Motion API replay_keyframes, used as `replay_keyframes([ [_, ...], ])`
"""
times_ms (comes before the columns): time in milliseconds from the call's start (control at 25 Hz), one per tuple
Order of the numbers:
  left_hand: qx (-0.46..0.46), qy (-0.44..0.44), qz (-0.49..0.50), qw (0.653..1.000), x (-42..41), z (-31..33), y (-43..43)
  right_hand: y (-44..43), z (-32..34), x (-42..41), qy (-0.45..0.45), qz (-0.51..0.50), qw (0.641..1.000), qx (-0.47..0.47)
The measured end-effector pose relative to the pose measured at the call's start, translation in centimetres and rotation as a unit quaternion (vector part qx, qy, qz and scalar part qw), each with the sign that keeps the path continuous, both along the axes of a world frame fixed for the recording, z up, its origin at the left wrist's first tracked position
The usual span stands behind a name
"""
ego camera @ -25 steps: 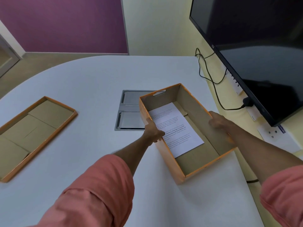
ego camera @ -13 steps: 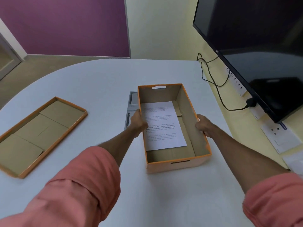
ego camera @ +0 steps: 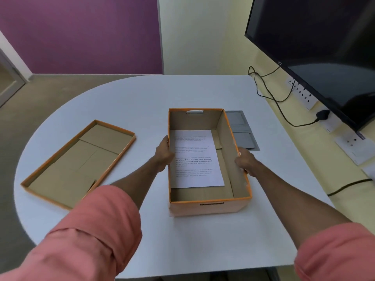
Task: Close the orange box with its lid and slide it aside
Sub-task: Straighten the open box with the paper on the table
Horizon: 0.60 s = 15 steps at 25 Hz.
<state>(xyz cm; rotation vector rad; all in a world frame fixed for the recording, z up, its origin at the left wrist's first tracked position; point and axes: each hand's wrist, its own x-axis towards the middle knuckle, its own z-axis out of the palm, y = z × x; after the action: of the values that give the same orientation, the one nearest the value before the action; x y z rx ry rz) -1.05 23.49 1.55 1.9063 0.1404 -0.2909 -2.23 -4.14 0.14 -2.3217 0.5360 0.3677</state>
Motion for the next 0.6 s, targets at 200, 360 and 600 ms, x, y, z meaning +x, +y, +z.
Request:
replay_keyframes([
  [200, 0.010, 0.013, -0.012, 1.000, -2.2, -1.3, 3.5, 3.6, -1.0, -2.8, 0.002, -0.004, 1.000, -0.023],
  [360, 0.027, 0.022, -0.037, 0.999, -3.7, -2.6, 4.4, 4.1, -1.9, -4.6, 0.013, -0.004, 0.999, -0.035],
  [600, 0.042, 0.044, -0.043, 0.997, -4.9, -4.5, 3.1, 2.5, -2.3, -5.1, 0.020, 0.009, 0.999, -0.046],
])
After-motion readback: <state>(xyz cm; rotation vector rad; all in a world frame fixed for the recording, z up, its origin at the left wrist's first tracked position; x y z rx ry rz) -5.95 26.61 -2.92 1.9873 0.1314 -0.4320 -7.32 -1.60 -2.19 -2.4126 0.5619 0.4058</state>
